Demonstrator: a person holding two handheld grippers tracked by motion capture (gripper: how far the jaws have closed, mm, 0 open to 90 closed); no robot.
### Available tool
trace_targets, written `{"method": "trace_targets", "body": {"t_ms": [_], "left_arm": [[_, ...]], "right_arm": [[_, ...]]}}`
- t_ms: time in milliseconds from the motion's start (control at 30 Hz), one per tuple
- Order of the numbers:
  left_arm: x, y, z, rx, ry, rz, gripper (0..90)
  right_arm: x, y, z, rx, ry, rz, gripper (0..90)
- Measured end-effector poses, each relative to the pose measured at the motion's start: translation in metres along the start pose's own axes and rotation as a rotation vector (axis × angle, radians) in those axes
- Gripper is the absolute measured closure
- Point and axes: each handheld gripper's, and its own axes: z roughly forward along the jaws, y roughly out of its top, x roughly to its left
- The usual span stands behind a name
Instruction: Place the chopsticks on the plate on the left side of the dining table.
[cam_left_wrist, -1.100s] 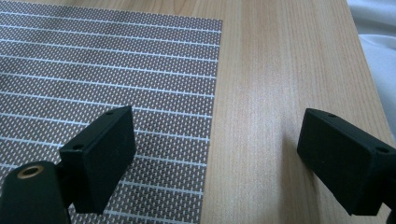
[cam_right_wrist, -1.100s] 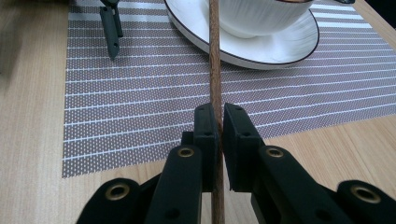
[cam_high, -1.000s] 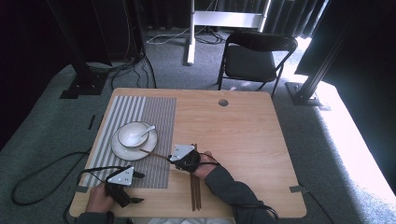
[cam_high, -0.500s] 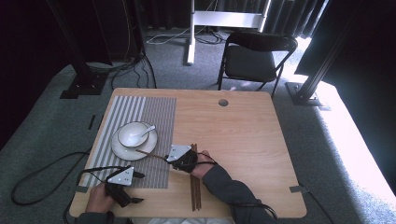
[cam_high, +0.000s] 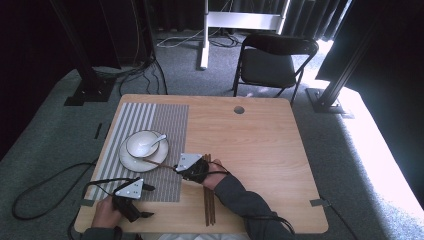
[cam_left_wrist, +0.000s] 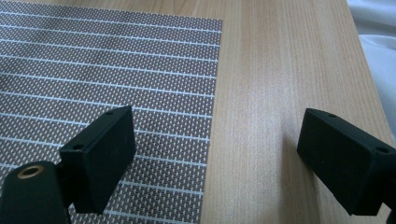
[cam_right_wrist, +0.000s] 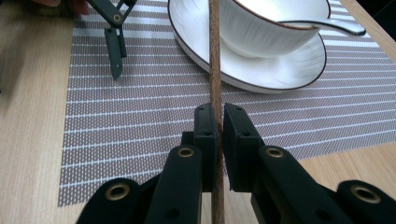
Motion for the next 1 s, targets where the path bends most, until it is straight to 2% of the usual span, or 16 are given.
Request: {"method": "trace_targets", "body": {"t_ms": [1000], "left_arm": [[0.000, 0.000, 0.000, 0.000, 0.000, 0.000, 11.7]], "right_arm": [[-0.002, 0.016, 0.014, 0.002, 0.023, -0.019, 84.3]]}}
